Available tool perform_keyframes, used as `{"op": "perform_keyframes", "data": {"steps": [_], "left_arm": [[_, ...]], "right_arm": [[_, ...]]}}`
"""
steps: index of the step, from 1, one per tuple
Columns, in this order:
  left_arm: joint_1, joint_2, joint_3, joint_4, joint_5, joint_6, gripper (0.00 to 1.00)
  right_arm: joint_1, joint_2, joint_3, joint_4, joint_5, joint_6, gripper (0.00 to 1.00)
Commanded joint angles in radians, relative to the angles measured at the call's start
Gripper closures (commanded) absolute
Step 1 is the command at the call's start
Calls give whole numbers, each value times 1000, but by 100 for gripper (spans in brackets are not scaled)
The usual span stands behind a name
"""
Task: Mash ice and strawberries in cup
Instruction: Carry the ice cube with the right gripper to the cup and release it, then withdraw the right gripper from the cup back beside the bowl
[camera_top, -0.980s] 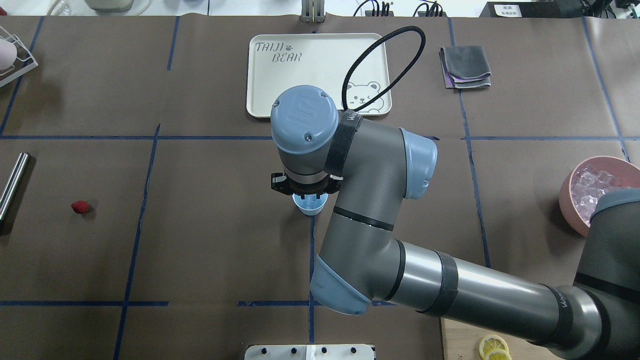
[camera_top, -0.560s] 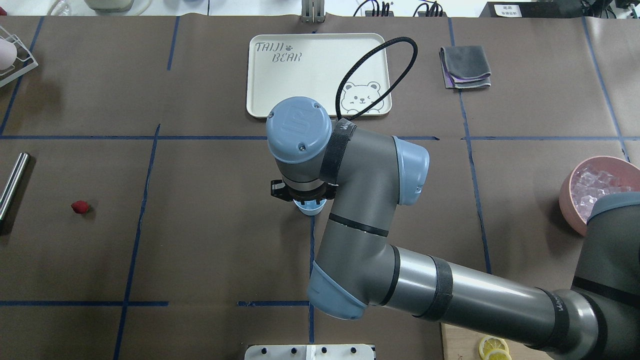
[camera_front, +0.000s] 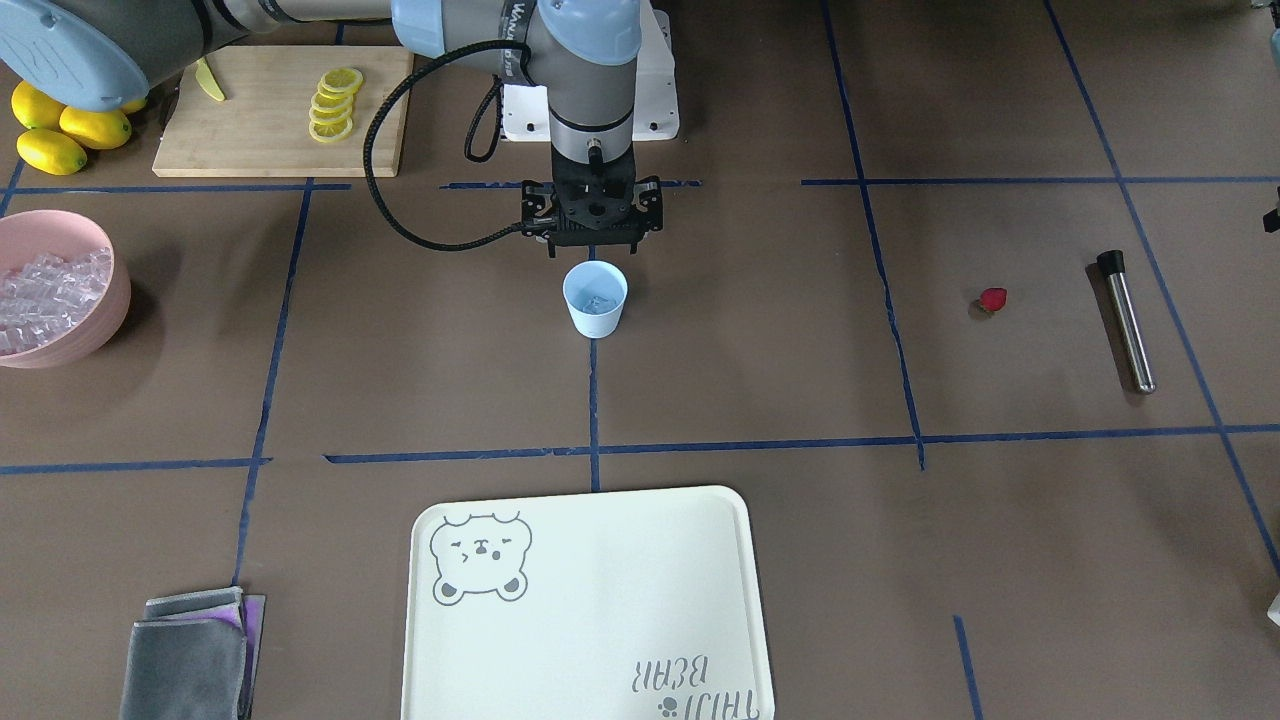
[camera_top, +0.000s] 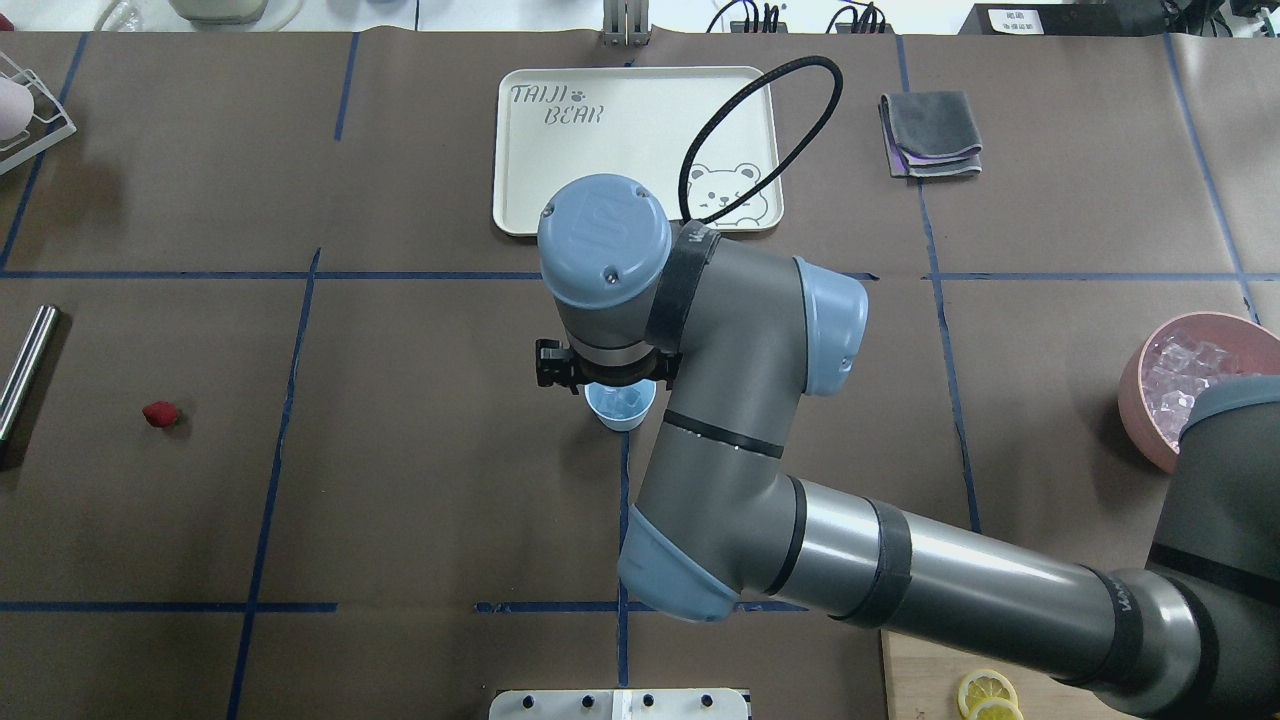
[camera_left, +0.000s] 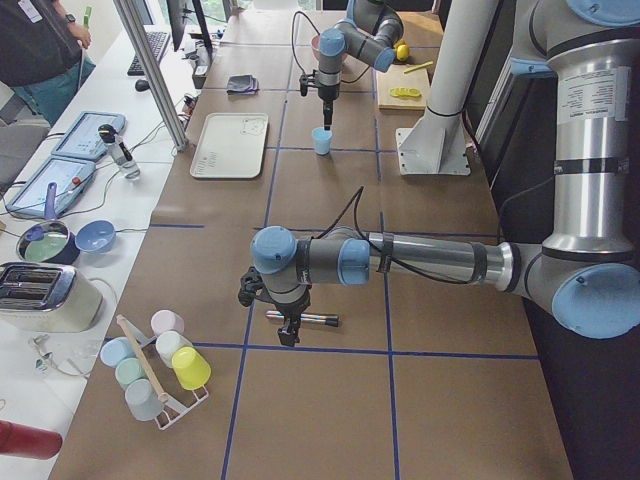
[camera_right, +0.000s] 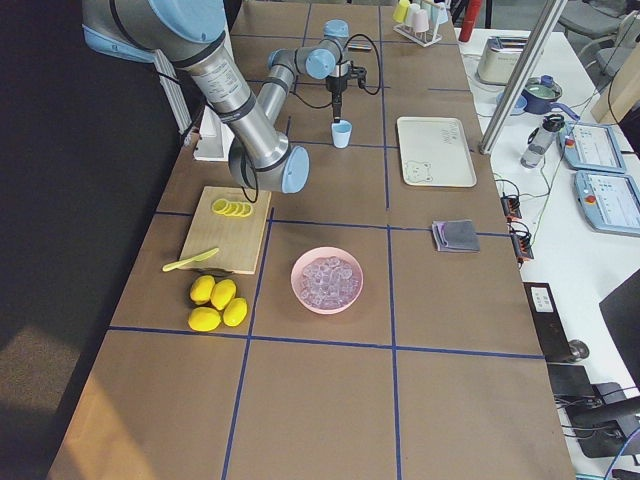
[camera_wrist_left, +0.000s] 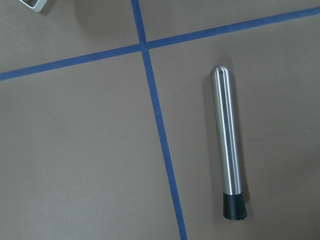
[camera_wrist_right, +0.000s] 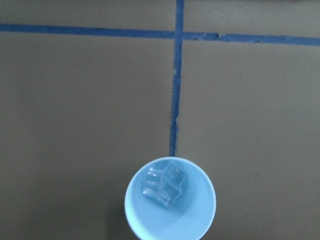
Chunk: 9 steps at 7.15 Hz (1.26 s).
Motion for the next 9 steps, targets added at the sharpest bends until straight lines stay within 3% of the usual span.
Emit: {"op": "perform_keyframes", "data": {"steps": [1, 2, 4, 7, 9], "left_arm": [[6, -10, -2, 3, 1, 4, 0], [8, -12, 1, 4, 10, -6, 0], [8, -50, 1, 0, 1, -4, 0], [12, -75, 19, -81, 1, -7, 0], [15, -86, 15, -86, 0, -1, 0]], "right_arm": [[139, -22, 5, -6, 70, -99, 1], [234, -92, 49, -4, 148, -208, 1], [449, -293, 115, -1, 278, -604, 1], [715, -546, 112, 0, 406, -1068, 1], [906, -710, 106, -7, 423, -1385, 1]]}}
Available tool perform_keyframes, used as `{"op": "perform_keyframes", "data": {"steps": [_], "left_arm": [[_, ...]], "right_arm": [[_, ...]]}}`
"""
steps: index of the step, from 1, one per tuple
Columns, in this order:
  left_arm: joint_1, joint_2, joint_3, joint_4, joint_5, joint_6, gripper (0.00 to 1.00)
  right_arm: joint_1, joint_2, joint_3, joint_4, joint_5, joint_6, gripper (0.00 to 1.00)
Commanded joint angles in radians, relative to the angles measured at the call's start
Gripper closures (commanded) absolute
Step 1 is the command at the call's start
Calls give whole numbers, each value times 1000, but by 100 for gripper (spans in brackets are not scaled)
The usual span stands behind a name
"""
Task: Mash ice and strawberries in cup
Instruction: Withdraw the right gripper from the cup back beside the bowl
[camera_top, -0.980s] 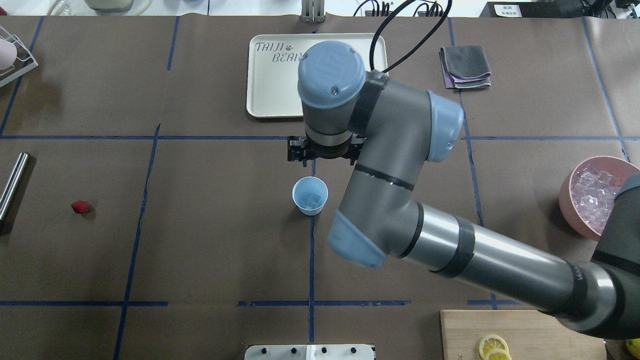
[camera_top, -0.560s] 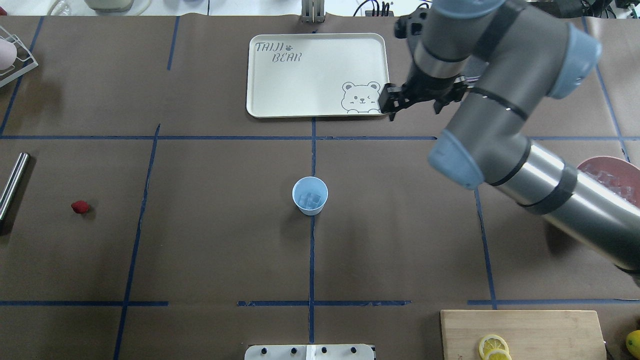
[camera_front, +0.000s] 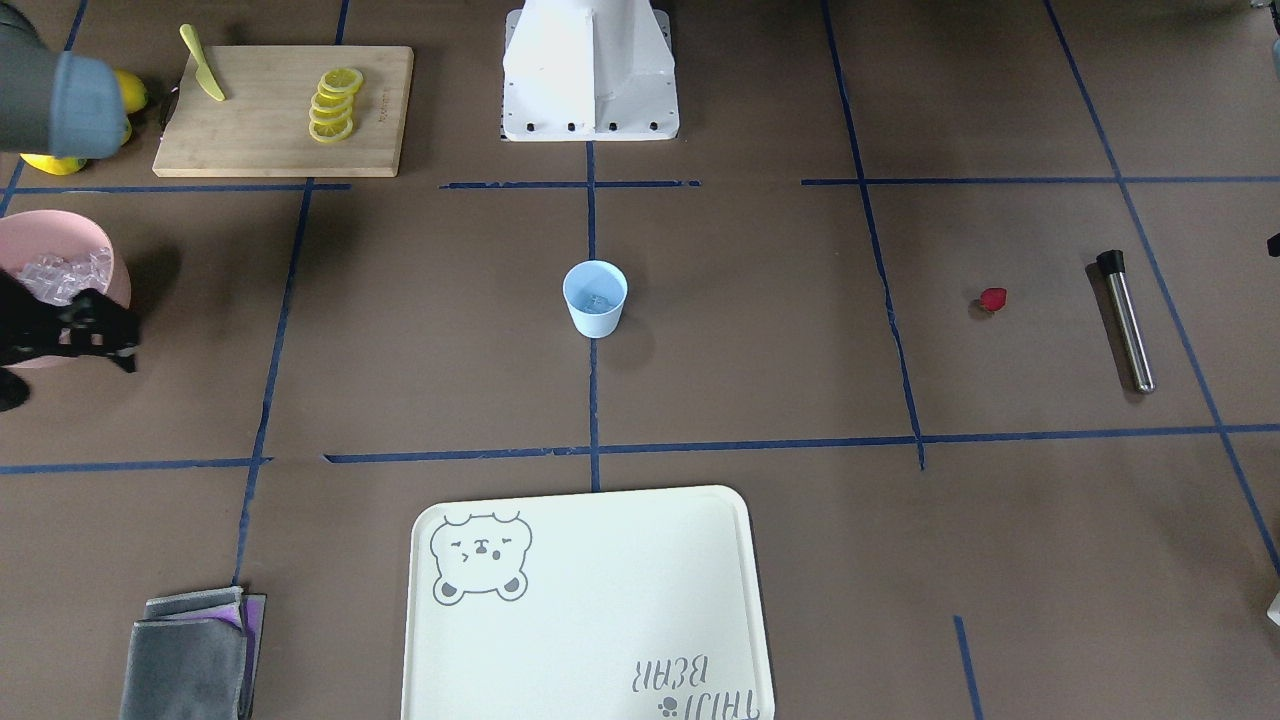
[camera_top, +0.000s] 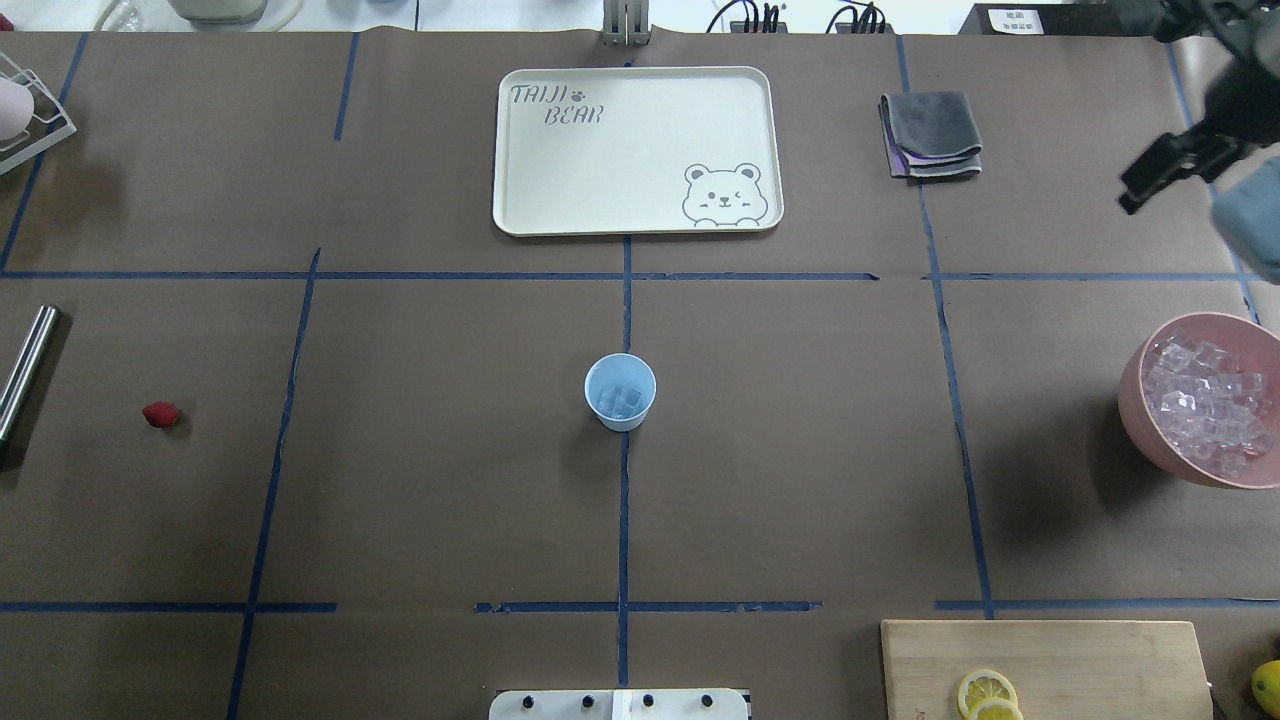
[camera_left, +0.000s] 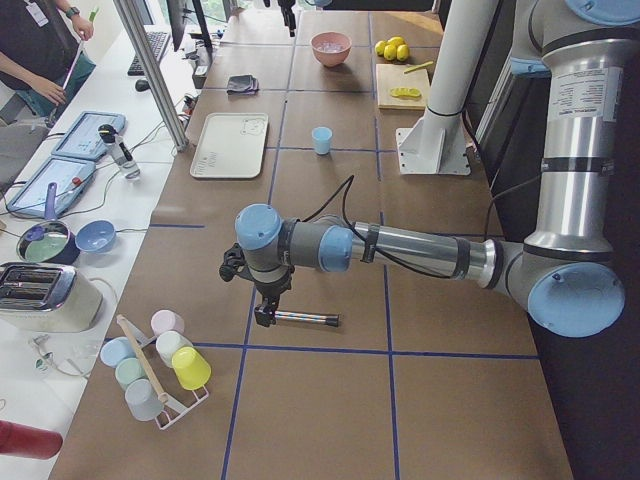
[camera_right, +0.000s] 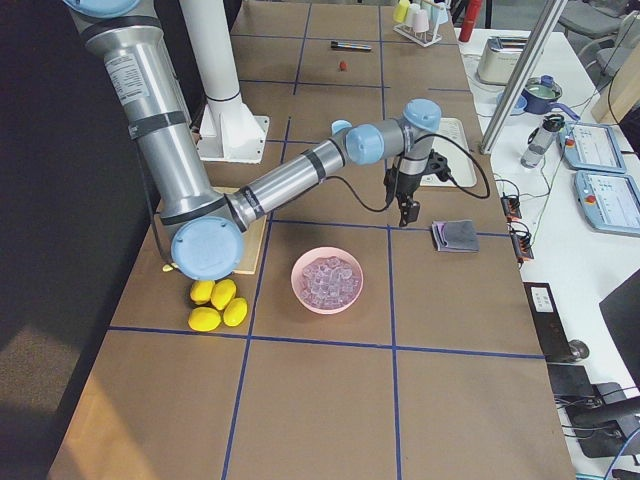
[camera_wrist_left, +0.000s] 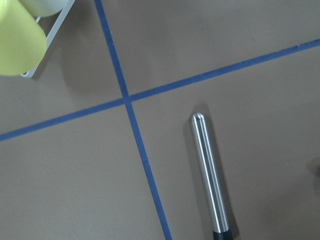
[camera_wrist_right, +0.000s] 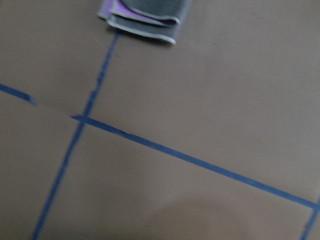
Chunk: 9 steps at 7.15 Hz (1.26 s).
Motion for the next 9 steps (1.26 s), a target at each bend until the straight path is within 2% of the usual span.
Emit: {"op": "perform_keyframes", "data": {"steps": [1, 2, 4, 5, 6, 7, 8, 9], "left_arm": [[2, -7, -7, -9, -2, 2, 0], [2, -14, -23, -26, -2, -1, 0], [45, -14, -30, -69, -1, -4, 0], [50, -13, -31, -72, -2, -63, 0], [65, -5, -57, -108, -1, -208, 0], [105, 28, -62, -215, 1, -337, 0], [196, 67, -59, -365, 13, -520, 0], [294, 87, -59, -476, 74, -694, 0]], "right_arm": [[209, -181, -5, -5, 15, -213, 1], [272, -264, -3, 2, 18, -213, 1], [306, -373, 9, 11, 27, -230, 1], [314, -396, 12, 28, 38, -228, 1], [317, -409, 16, 44, 50, -224, 1], [317, -412, 18, 45, 50, -222, 1], [317, -412, 23, 45, 50, -222, 1], [318, -413, 30, 45, 50, -221, 1]]}}
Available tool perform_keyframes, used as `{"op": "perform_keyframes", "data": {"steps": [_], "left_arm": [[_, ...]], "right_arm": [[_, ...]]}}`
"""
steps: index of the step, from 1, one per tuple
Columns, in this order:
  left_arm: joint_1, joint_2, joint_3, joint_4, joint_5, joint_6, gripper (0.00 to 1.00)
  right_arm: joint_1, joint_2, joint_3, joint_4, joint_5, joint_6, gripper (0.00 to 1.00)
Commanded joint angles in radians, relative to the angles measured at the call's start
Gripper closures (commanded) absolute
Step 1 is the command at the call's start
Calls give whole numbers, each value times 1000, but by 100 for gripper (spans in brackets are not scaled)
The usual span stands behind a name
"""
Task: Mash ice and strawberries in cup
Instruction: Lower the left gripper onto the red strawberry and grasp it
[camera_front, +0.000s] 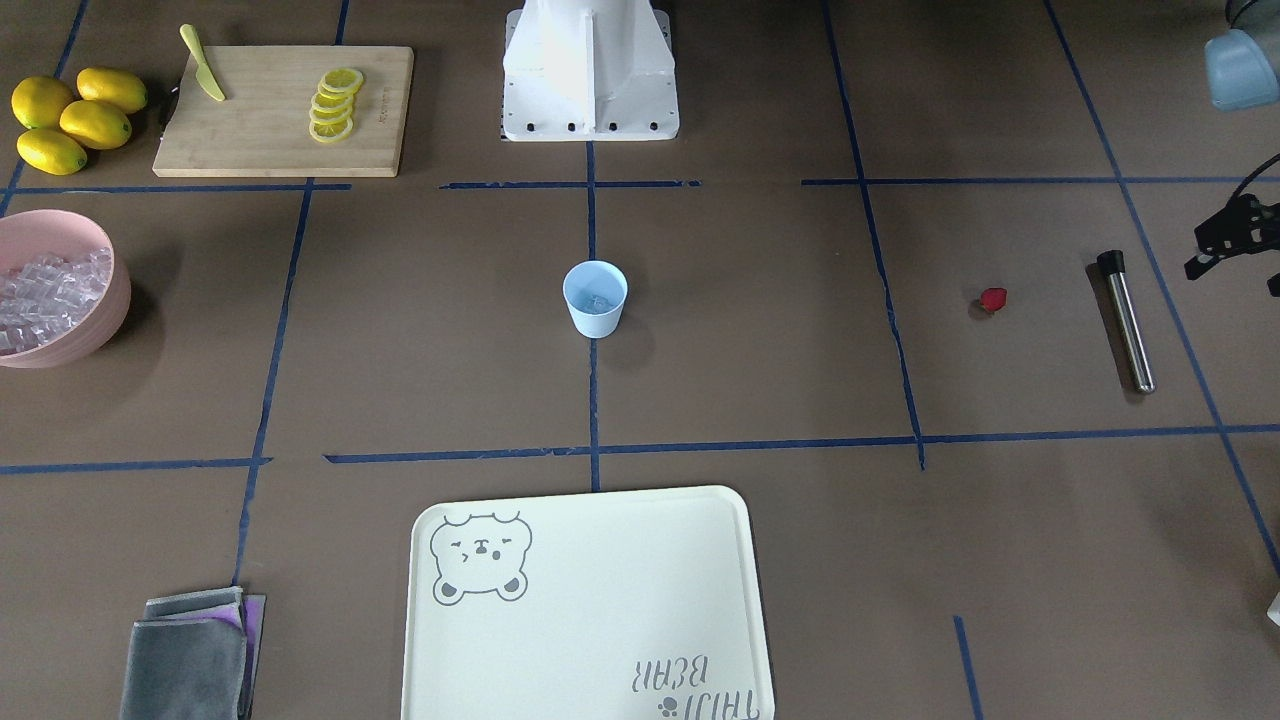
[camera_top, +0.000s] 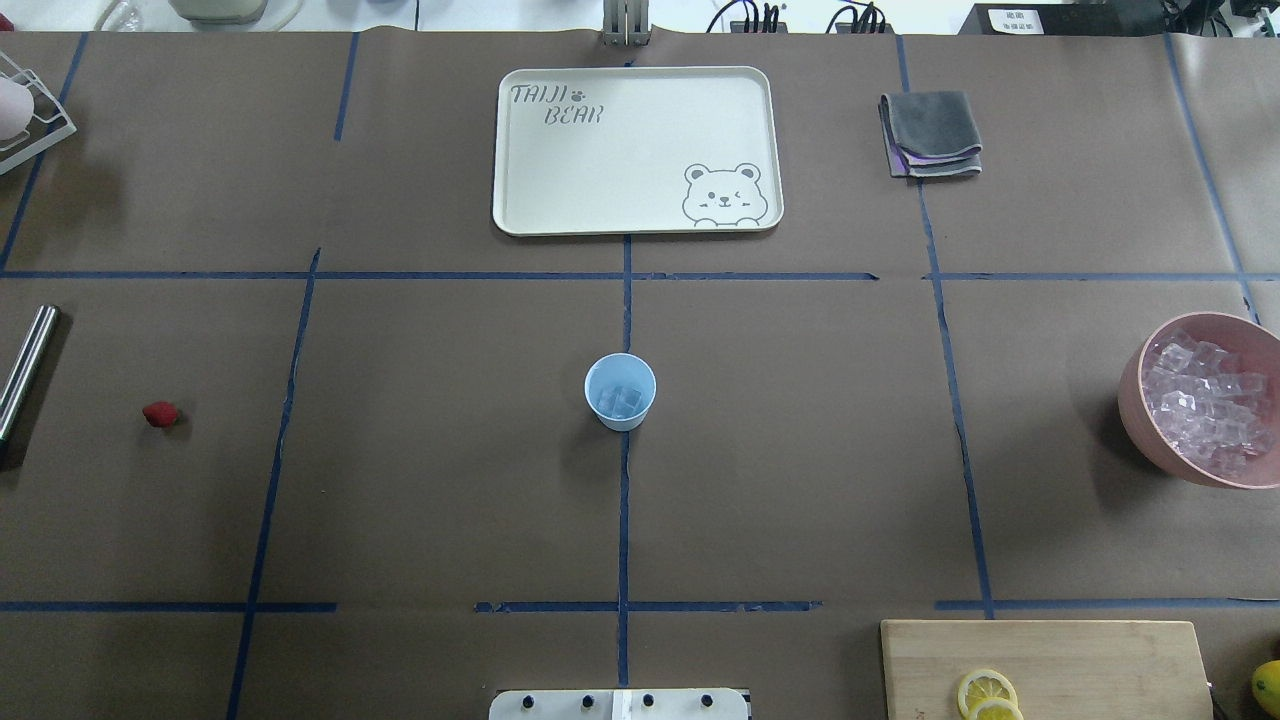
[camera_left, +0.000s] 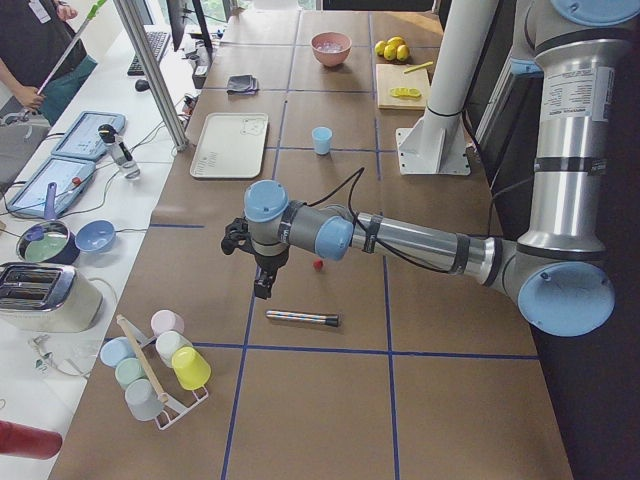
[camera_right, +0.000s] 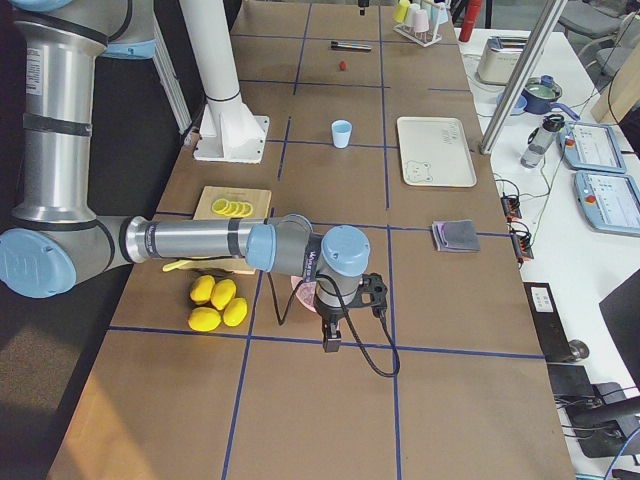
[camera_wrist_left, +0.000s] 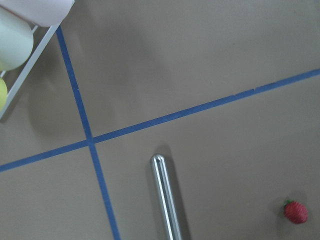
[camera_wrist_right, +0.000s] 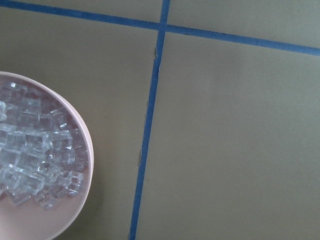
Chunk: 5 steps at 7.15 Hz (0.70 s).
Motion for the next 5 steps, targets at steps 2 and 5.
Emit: {"op": "perform_keyframes", "data": {"steps": [2, 5], "left_arm": [[252, 50, -1, -203, 142, -344, 0], [372, 48, -1, -241, 153, -419, 0]], "right_arm": [[2, -15, 11, 1, 1, 0, 1], [2, -16, 20, 1, 1, 2, 1]]}}
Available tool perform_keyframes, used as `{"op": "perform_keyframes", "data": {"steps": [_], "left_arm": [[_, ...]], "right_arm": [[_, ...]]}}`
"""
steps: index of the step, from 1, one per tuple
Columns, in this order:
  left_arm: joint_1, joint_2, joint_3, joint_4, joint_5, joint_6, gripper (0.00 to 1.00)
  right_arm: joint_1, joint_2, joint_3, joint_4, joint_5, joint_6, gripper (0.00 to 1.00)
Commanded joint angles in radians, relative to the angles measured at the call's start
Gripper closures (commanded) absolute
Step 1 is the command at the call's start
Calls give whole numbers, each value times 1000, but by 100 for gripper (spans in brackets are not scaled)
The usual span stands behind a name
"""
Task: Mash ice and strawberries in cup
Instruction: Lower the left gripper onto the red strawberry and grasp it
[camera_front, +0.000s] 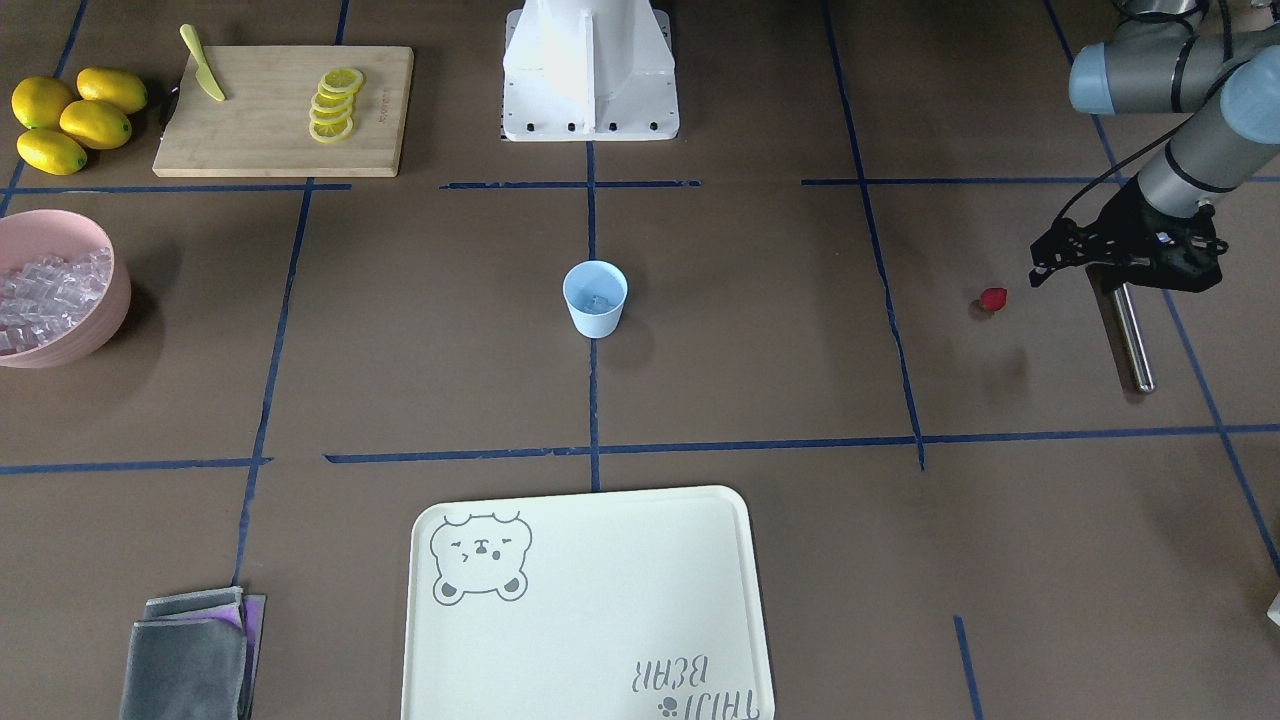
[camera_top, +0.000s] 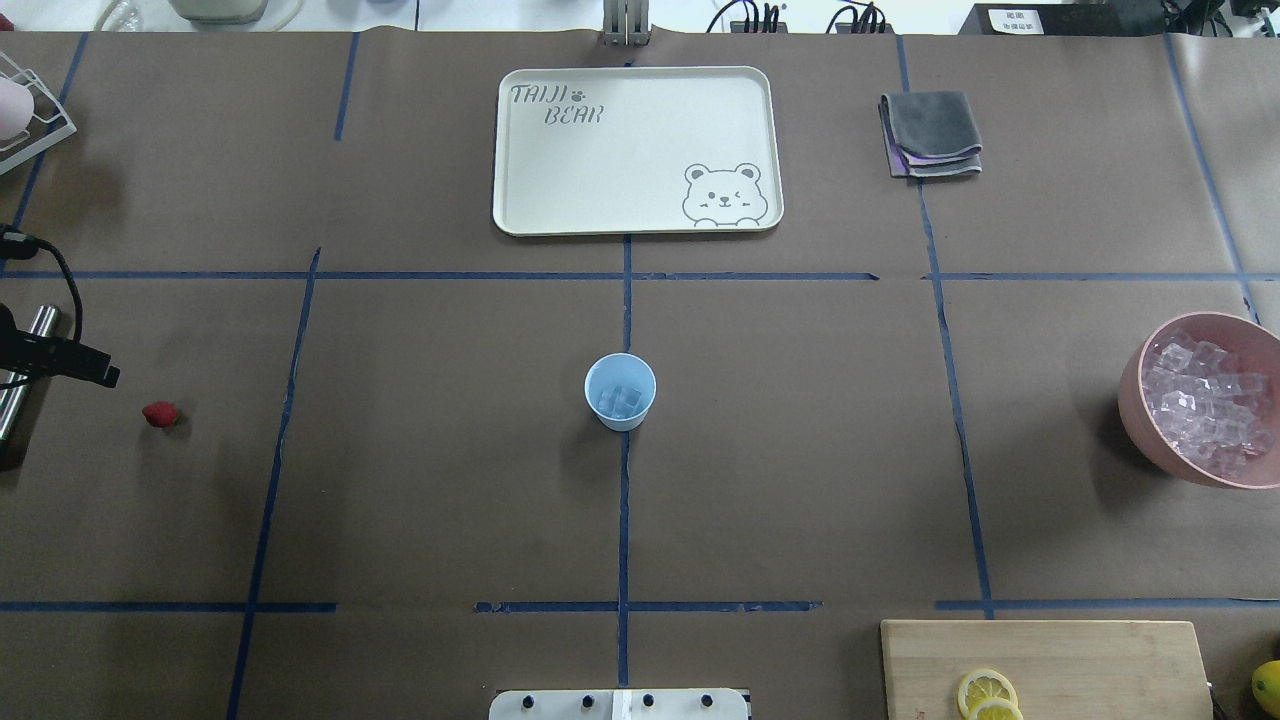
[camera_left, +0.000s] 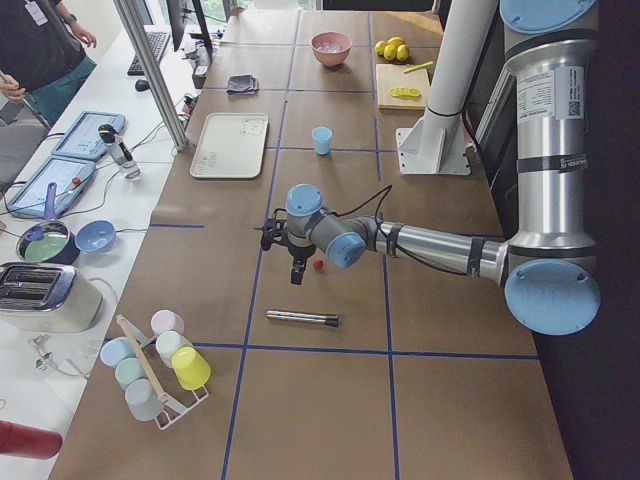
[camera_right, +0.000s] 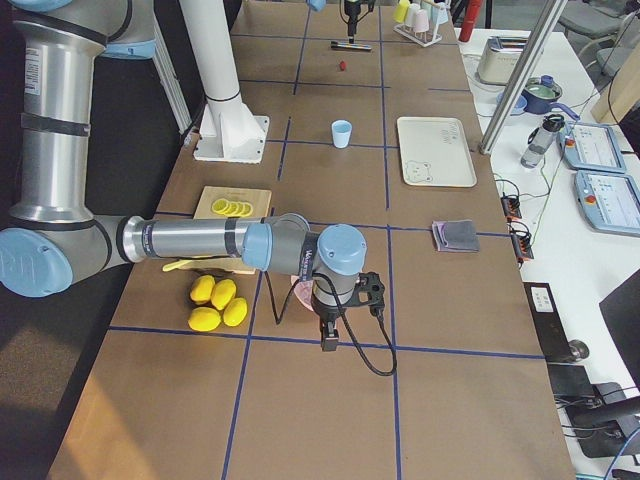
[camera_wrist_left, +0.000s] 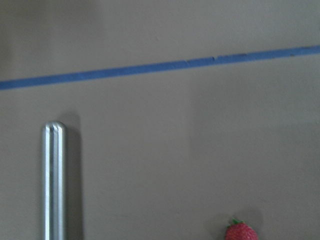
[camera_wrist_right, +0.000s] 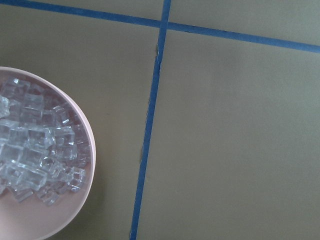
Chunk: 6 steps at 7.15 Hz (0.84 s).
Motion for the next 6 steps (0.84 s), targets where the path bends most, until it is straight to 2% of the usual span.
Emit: {"op": "perform_keyframes", "data": {"steps": [1, 2, 6], "left_arm": [[120, -2, 1, -61, 82, -125, 0], [163, -12, 2, -64, 119, -155, 0], [165, -28, 28, -67, 135, -146, 3]], "right_arm": [[0, -1, 1, 0, -1, -1, 0], [0, -1, 1, 0, -1, -1, 1], [0, -1, 1, 0, -1, 0, 1]]}}
